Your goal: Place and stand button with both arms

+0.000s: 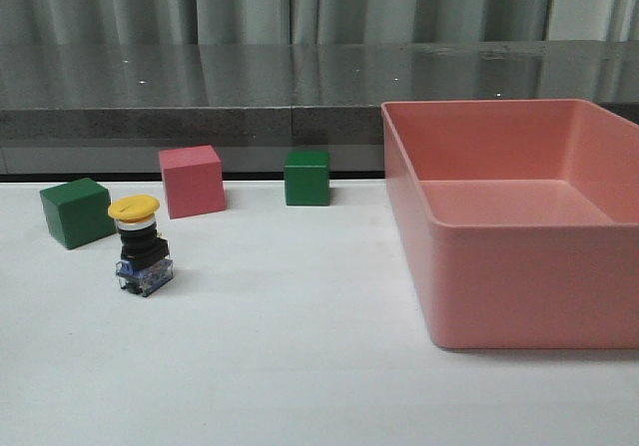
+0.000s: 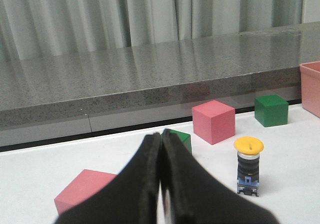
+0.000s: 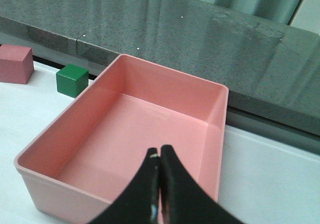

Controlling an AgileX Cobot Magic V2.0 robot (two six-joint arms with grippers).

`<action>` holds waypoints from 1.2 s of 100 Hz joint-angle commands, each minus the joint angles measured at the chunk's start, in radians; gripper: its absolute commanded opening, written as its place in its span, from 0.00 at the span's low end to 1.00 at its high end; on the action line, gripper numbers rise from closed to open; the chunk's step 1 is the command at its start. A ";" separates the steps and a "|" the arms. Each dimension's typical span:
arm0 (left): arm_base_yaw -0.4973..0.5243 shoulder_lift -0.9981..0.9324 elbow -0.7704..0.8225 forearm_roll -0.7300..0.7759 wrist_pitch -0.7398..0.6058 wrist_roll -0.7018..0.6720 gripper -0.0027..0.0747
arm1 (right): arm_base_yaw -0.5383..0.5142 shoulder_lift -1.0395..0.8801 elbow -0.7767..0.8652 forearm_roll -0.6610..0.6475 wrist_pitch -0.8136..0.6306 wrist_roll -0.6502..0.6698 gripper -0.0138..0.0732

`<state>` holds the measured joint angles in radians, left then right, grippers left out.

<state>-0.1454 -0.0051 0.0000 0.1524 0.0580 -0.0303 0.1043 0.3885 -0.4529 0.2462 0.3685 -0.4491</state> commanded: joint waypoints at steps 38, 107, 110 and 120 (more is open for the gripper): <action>0.004 -0.031 0.046 -0.005 -0.072 -0.003 0.01 | -0.005 0.005 -0.024 0.011 -0.076 0.000 0.09; 0.004 -0.031 0.046 -0.005 -0.072 -0.003 0.01 | -0.005 -0.040 0.061 -0.021 -0.179 0.094 0.09; 0.004 -0.031 0.046 -0.005 -0.072 -0.003 0.01 | -0.005 -0.060 0.083 -0.047 -0.205 0.151 0.09; 0.004 -0.031 0.046 -0.005 -0.072 -0.003 0.01 | -0.005 -0.150 0.168 -0.178 -0.289 0.323 0.09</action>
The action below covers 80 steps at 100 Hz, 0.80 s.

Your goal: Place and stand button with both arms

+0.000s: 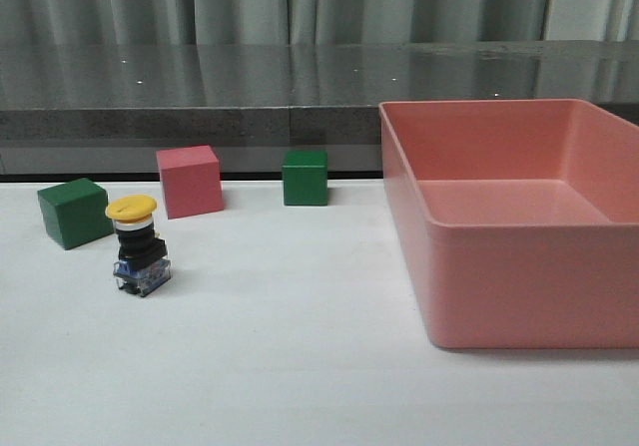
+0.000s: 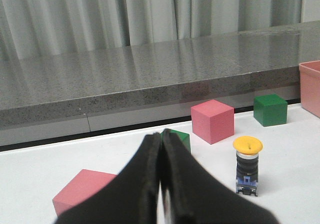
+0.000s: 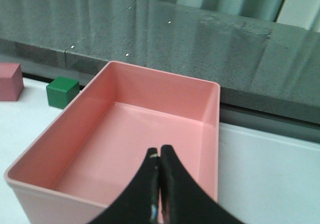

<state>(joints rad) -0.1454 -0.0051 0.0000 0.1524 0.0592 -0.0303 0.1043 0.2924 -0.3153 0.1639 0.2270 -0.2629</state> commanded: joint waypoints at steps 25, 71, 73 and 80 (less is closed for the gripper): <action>0.004 -0.031 0.046 -0.005 -0.073 -0.003 0.01 | -0.004 -0.268 0.205 -0.174 -0.170 0.302 0.09; 0.004 -0.031 0.046 -0.005 -0.073 -0.003 0.01 | -0.004 -0.321 0.327 -0.137 -0.271 0.303 0.09; 0.004 -0.031 0.046 -0.005 -0.073 -0.003 0.01 | -0.004 -0.321 0.327 -0.137 -0.271 0.303 0.09; 0.004 -0.031 0.046 -0.005 -0.073 -0.003 0.01 | -0.004 -0.321 0.327 -0.137 -0.271 0.303 0.09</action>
